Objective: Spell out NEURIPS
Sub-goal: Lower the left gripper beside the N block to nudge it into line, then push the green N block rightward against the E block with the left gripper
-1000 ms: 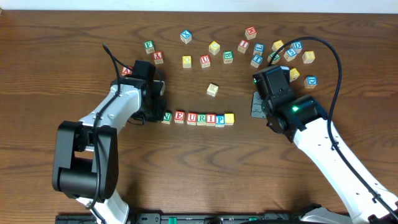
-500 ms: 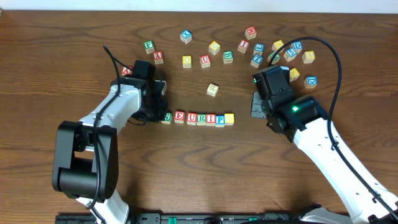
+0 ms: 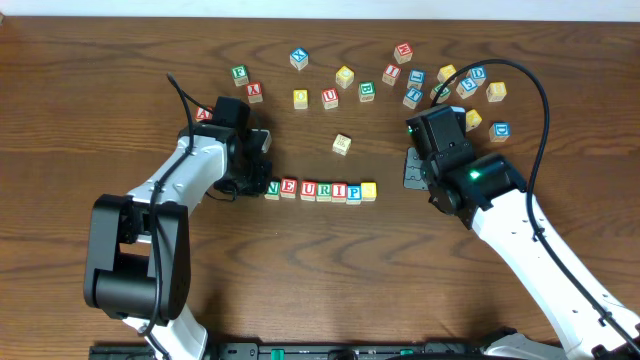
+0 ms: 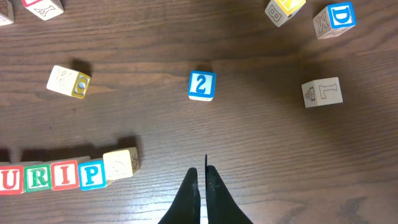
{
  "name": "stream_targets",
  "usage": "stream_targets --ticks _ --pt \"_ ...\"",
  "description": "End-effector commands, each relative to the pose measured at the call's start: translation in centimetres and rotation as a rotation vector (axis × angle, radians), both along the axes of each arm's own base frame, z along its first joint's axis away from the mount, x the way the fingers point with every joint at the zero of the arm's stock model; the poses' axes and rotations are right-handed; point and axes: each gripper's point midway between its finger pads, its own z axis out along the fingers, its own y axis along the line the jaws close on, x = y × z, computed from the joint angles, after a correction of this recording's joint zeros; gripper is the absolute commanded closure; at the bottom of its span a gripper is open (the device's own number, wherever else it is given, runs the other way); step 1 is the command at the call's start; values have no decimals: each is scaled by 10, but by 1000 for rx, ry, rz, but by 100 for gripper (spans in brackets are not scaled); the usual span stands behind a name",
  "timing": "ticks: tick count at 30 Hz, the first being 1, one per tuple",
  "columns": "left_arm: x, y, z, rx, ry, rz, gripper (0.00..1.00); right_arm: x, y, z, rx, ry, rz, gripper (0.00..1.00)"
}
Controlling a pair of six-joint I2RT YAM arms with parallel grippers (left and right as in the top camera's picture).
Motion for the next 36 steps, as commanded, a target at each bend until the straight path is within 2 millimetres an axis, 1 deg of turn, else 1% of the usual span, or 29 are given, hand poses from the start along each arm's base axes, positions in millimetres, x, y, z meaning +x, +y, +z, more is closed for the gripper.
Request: stream_targets --ticks 1,5,9,20,27,30,36 --pt "-4 -2 -3 -14 16 1 92 1 -2 6 -3 -17 -5 99" --pt "-5 -3 -3 -18 17 1 92 1 -2 6 -3 -17 -5 99" --pt "-5 -10 0 -62 22 -4 92 1 -2 6 -2 -17 -5 99" --pt "-5 -11 0 -67 22 -5 92 1 -2 6 -1 -18 -7 99" --pt "-7 -16 1 -93 26 -10 92 2 -2 6 -1 -18 -7 99" --pt "-8 -20 1 -92 26 -23 92 2 -2 6 -1 -18 -7 99" --pt "-11 -35 2 -93 17 -70 92 2 -2 6 -1 -18 -7 99"
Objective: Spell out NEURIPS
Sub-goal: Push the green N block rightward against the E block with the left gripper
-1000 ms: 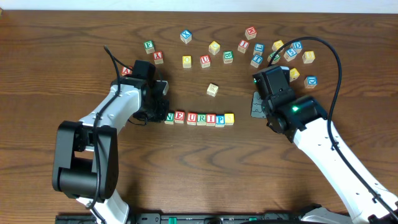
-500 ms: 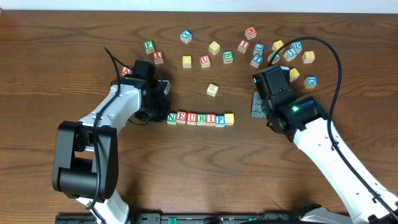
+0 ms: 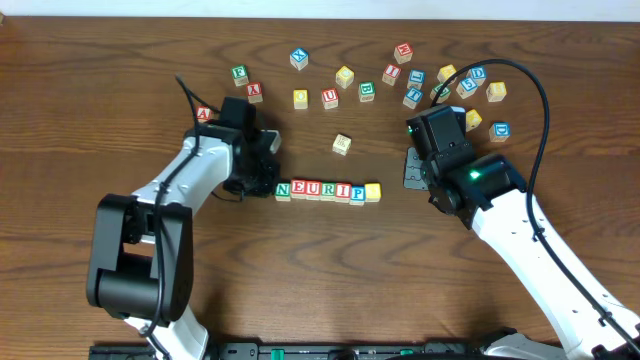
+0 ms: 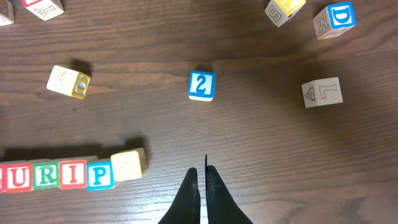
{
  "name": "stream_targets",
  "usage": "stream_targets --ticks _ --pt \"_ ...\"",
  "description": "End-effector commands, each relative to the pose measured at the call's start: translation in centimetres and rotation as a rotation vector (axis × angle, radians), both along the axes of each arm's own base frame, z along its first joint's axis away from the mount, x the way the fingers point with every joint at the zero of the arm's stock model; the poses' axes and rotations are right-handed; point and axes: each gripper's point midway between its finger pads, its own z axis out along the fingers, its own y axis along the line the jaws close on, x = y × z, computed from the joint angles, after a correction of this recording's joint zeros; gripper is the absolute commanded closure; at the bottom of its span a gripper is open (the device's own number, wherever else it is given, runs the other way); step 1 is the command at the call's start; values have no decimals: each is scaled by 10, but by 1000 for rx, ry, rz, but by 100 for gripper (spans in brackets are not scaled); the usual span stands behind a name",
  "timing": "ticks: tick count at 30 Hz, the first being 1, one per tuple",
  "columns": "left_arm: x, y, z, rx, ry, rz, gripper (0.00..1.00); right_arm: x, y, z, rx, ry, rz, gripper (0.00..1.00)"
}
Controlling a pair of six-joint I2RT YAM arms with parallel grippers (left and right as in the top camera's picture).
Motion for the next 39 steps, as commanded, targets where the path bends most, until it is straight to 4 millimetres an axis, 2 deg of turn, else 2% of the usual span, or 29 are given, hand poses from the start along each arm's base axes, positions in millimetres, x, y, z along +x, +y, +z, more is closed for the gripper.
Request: stream_targets --ticks 1,6,13,20,27,36,39 --pt "-7 -12 -2 -15 11 -29 92 2 -2 6 -2 -18 -7 99" --pt "-7 -17 -3 3 -4 -48 92 2 -3 6 -6 -18 -8 99" --pt "-1 1 -8 103 -20 -6 92 2 -3 6 -8 -18 -6 99" --pt "0 5 -8 125 -26 -2 92 1 -3 5 -10 -13 -6 99" --pt "6 25 -11 238 -40 95 93 1 -5 4 -17 -12 -9 99" --pt "12 24 -8 229 -61 101 92 3 -3 -16 -44 45 -9 99" --pt "8 23 -6 222 -48 97 92 3 -3 -20 -50 57 -9 99"
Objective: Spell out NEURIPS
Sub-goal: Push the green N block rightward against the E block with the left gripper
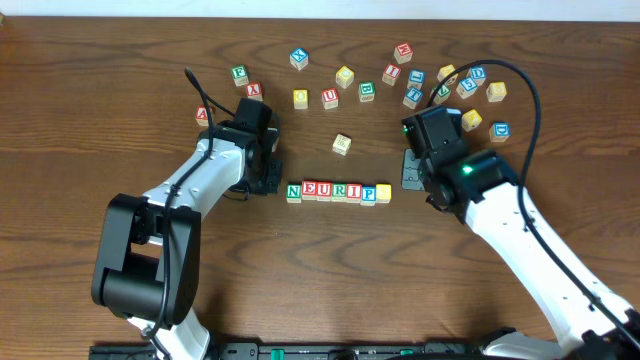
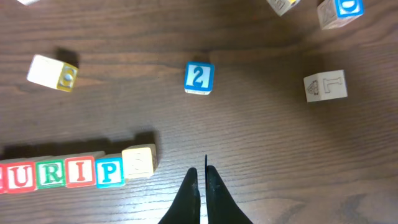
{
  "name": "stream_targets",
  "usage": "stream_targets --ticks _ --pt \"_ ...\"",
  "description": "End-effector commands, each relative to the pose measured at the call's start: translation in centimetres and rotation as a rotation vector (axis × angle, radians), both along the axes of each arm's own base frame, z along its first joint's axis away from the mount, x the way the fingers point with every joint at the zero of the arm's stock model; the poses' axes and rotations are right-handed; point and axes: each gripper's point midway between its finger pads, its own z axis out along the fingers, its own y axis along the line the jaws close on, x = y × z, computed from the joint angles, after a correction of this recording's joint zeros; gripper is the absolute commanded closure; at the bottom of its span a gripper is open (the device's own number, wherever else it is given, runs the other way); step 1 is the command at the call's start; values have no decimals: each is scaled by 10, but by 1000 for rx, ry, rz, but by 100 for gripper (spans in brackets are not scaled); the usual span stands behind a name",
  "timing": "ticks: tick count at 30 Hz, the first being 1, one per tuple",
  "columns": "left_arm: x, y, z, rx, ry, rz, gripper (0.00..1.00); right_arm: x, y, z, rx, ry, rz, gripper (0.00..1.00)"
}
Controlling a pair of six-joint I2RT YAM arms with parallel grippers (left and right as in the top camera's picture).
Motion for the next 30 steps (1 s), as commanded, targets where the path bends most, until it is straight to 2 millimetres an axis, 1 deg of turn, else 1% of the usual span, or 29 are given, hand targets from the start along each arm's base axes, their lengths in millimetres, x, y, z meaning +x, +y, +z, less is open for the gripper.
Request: stream_targets --ticks 1,6,9,11,14,18,21,27,30 --pt "-6 3 2 9 16 14 92 3 -3 -3 -23 4 -8 99" --pt "-23 8 4 26 83 13 92 6 -1 -1 -12 -12 -12 99" --pt "-38 11 4 38 142 14 92 6 -2 -1 -10 -12 -19 99" --pt "-47 9 5 24 181 12 93 6 -2 -1 -10 -13 -19 99" --pt "-58 2 6 -19 227 7 93 6 -2 -1 -5 -15 -26 99" --pt "-63 -12 7 -62 242 -17 93 7 -1 0 -4 -17 -25 99" --pt "-67 -21 8 -61 244 -49 93 7 -1 0 -4 -17 -24 99" --pt "-75 -47 7 -55 226 -144 93 7 -3 0 -5 -17 -29 99" --pt "-72 -45 6 -22 215 -96 93 7 -3 -1 -6 -15 -29 99"
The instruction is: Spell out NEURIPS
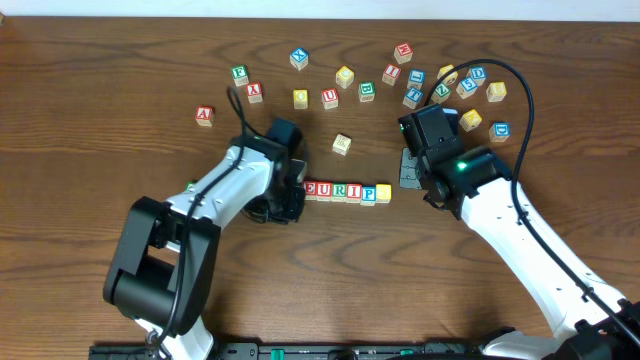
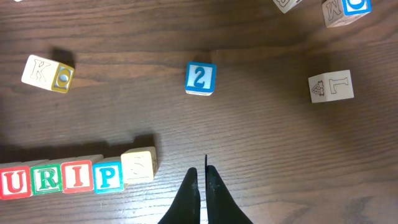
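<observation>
A row of letter blocks [image 1: 345, 191] lies mid-table and reads E, U, R, I, P, ending in a pale yellow block [image 2: 138, 165] with a faint S. My left gripper [image 1: 283, 200] sits over the row's left end, so whatever lies there is hidden. Its jaws cannot be made out from above. My right gripper [image 2: 202, 169] is shut on nothing, low over the wood just right of the S block and apart from it.
Several loose letter blocks [image 1: 400, 75] are scattered along the far side. A lone pale block [image 1: 342, 144] lies behind the row. In the right wrist view, a blue 2 block [image 2: 200, 78], a K block [image 2: 46, 73] and a pale block [image 2: 331, 86] lie ahead.
My left gripper has moved right and nearer, from beside the N block to over the row's left end, and the N no longer shows. The row's right end and my right gripper have barely moved.
The full row N-E-U-R-I-P-S lay left of centre with my left gripper against its N end. At each later moment the whole row stood further right, the left gripper still at its left end. My right gripper stayed shut beside the S end throughout.
</observation>
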{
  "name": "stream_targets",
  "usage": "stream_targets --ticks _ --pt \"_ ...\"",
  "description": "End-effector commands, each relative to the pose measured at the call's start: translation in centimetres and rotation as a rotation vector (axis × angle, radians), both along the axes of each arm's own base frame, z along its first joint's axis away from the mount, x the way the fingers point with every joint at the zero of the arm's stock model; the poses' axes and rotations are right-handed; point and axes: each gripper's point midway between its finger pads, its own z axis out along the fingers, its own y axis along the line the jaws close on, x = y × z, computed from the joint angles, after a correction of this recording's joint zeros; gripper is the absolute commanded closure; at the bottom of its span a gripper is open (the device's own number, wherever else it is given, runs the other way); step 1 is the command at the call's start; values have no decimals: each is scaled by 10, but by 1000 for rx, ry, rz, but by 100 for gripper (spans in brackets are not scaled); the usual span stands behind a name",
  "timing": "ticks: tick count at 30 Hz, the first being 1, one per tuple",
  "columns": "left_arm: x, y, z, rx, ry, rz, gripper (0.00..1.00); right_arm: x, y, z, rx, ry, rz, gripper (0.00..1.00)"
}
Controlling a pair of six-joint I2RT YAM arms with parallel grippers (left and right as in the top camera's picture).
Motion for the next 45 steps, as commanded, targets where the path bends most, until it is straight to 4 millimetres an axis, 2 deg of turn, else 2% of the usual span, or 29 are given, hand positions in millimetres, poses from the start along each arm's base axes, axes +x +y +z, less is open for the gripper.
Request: stream_targets --ticks 1,11,45 --pt "2 2 5 18 -17 58 93 3 -5 3 -9 -13 -24 99" --pt "13 -3 5 -4 -64 55 92 2 -6 3 -11 -8 -25 99" --pt "28 -11 2 -39 -140 17 92 0 -5 2 -7 0 -22 99"
